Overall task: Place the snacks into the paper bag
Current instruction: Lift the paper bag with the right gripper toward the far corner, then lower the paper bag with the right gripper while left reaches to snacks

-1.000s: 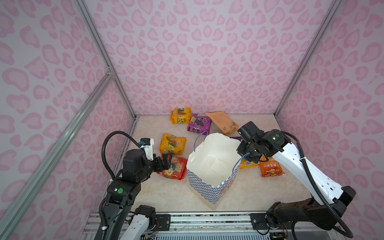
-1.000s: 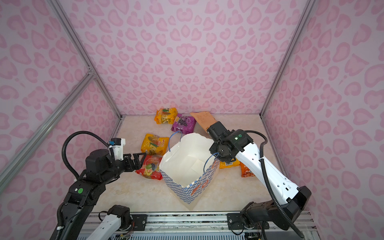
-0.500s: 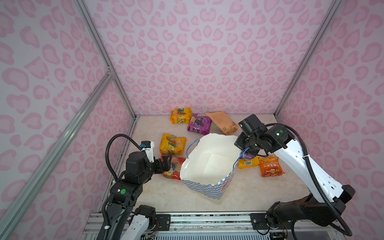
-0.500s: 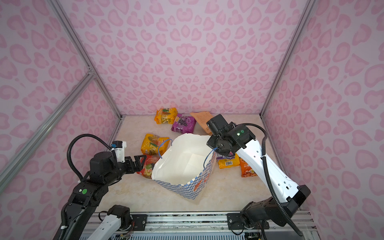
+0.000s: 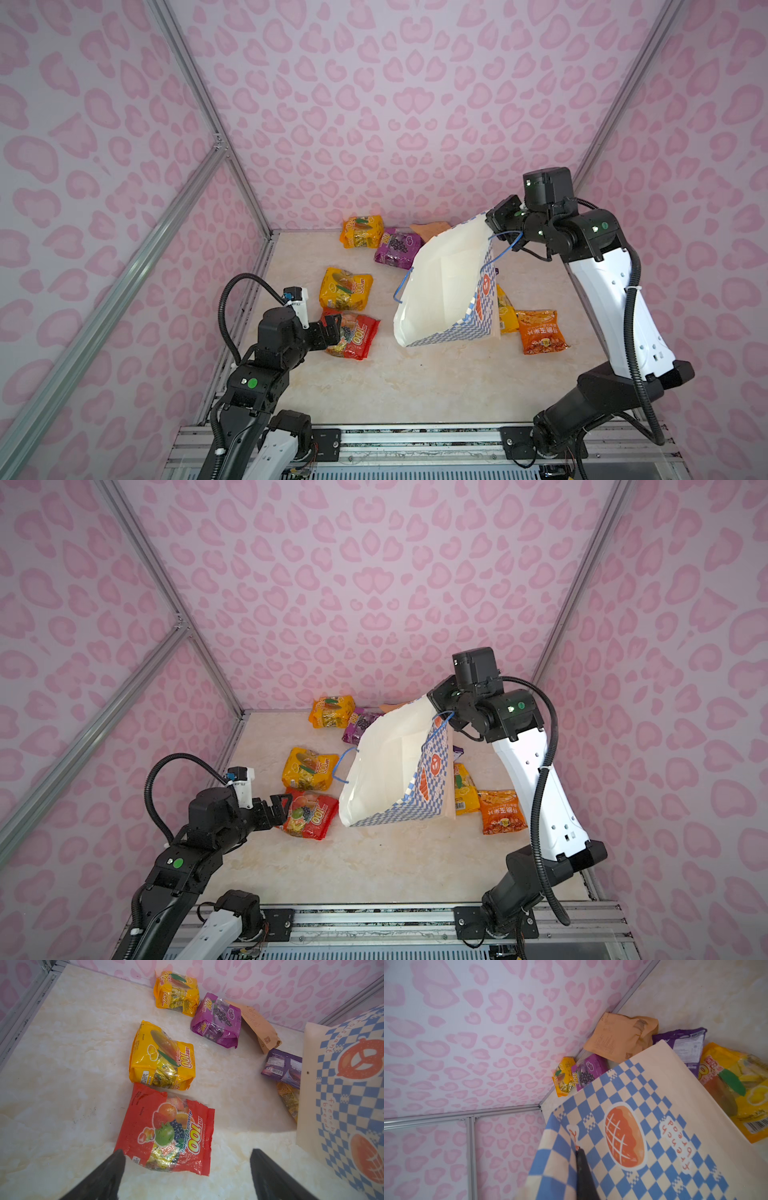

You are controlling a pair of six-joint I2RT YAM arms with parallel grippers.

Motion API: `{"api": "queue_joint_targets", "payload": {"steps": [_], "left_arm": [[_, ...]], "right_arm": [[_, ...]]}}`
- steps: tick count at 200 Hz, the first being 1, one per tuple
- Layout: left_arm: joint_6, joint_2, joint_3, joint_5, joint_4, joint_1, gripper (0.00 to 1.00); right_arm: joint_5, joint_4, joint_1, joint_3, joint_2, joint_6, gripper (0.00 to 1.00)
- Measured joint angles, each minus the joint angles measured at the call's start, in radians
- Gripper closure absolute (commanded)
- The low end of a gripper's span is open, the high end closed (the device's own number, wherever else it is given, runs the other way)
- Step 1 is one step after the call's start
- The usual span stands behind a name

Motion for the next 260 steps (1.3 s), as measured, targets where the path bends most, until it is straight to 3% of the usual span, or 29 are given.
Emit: {"api": "queue_joint_targets", "payload": {"steps": [62, 97, 146, 180, 205, 260], "left_arm": [[-0.002, 0.032, -0.002, -0.007, 0.008, -0.002, 0.03], [-0.005, 0.045, -0.002, -0.005, 0.008, -0.008, 0.03], [-0.007, 0.071, -0.002, 0.008, 0.008, -0.013, 0.03], [-0.008, 0.135, 0.012, 0.053, 0.008, -0.032, 0.0], [-0.023, 0.261, 0.072, 0.094, 0.018, -0.133, 0.01], [-0.096, 0.666, 0.29, 0.06, 0.129, -0.53, 0.02]], "right_arm": [[-0.113, 0.111, -0.368, 0.117, 0.111, 0.032, 1.0], [-0.16, 0.121, -0.51, 0.113, 0.197, 0.052, 1.0], [-0.18, 0.224, -0.67, -0.08, 0.172, 0.06, 1.0], [-0.13, 0.305, -0.702, -0.205, 0.065, 0.05, 1.0], [-0.064, 0.378, -0.704, -0.368, -0.047, 0.029, 1.0], [0.119, 0.454, -0.709, -0.527, -0.182, -0.055, 1.0]]}}
